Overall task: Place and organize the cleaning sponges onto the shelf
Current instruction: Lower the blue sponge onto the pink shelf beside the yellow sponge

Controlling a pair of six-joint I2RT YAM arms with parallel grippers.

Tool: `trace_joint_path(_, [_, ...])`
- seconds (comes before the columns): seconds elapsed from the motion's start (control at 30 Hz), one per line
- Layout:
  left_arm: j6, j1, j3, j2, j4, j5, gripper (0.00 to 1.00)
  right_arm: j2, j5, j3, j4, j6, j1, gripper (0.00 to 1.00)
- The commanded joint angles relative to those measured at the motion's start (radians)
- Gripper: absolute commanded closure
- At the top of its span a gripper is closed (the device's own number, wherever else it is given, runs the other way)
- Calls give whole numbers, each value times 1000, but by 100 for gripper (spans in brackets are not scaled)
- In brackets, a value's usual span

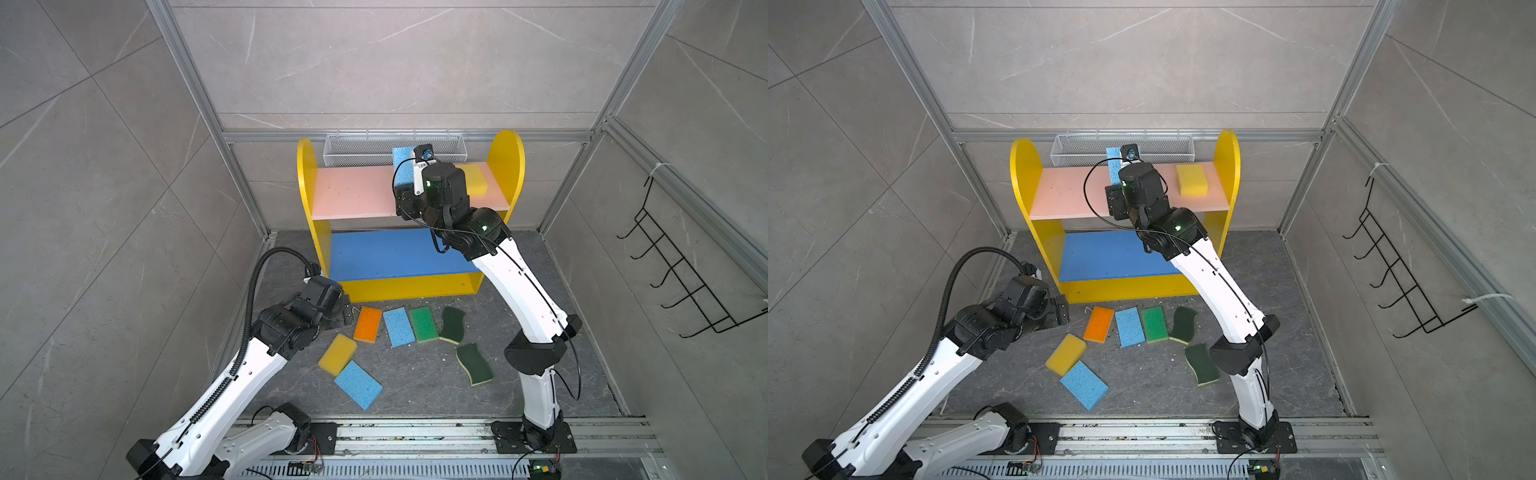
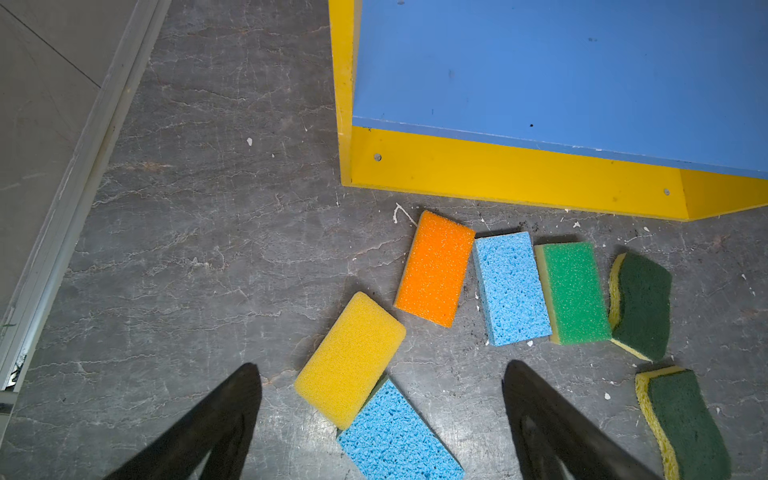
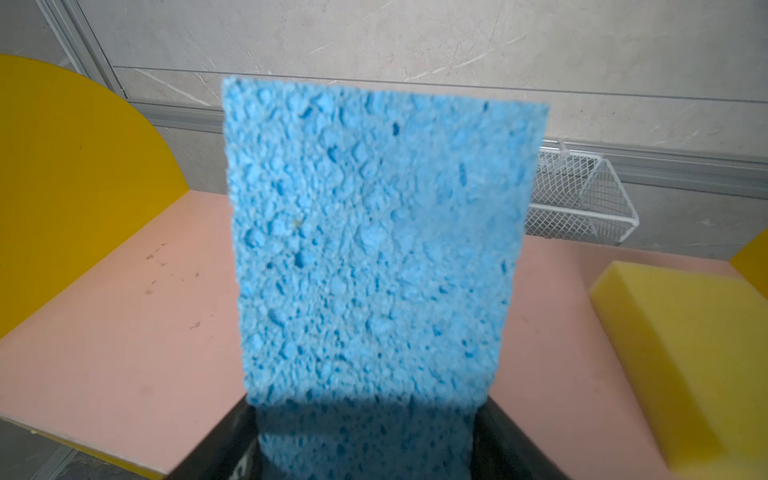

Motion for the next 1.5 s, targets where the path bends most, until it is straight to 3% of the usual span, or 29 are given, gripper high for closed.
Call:
trace_joint_path(0.0, [28, -2, 32, -2, 14, -31, 6, 36, 38, 26, 28, -22, -7, 27])
trace_joint_path(0.97, [45, 15, 29, 27, -2, -44, 5, 175, 109, 143, -44, -11, -13, 21])
trace_joint_path(1.47, [52, 29, 35, 37, -6, -37, 5, 172, 79, 176, -75, 11, -15, 11])
